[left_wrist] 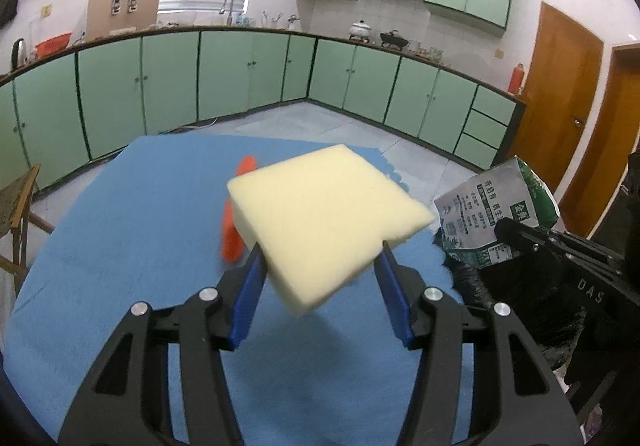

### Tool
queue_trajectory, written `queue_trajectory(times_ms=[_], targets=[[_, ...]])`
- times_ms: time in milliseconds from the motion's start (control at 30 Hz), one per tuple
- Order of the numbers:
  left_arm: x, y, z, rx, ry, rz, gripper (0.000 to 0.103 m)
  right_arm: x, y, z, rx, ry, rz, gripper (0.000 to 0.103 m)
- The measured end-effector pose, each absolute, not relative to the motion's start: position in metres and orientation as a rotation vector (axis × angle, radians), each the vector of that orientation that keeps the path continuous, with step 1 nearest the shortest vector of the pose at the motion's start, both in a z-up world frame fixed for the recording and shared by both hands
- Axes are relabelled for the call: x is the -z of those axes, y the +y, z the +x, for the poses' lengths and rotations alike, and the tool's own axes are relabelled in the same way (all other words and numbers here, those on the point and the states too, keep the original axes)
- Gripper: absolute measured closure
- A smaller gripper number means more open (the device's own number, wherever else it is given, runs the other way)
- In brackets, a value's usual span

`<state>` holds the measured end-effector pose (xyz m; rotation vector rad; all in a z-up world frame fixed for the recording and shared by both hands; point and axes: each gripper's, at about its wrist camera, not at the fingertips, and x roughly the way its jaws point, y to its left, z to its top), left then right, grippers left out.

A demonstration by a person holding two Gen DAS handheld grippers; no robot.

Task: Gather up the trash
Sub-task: 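Carry the yellow sponge and green packet over the bin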

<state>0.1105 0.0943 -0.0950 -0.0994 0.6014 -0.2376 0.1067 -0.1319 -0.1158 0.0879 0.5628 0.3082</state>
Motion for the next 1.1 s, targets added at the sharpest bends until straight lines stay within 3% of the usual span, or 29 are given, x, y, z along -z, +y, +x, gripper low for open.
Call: queue_trajectory(times_ms=[500,1100], targets=[[0.068,-0.003,0.119,0.432,0.538,-0.054,0.051,0.082,-0.223,0.081,-0.087,0.516,0.146,0.096],[0.109,-0.128,0.139,0.64,0.594,0.013,0.051,0.111,-0.329,0.058,0.145,0.572,0.175,0.096]])
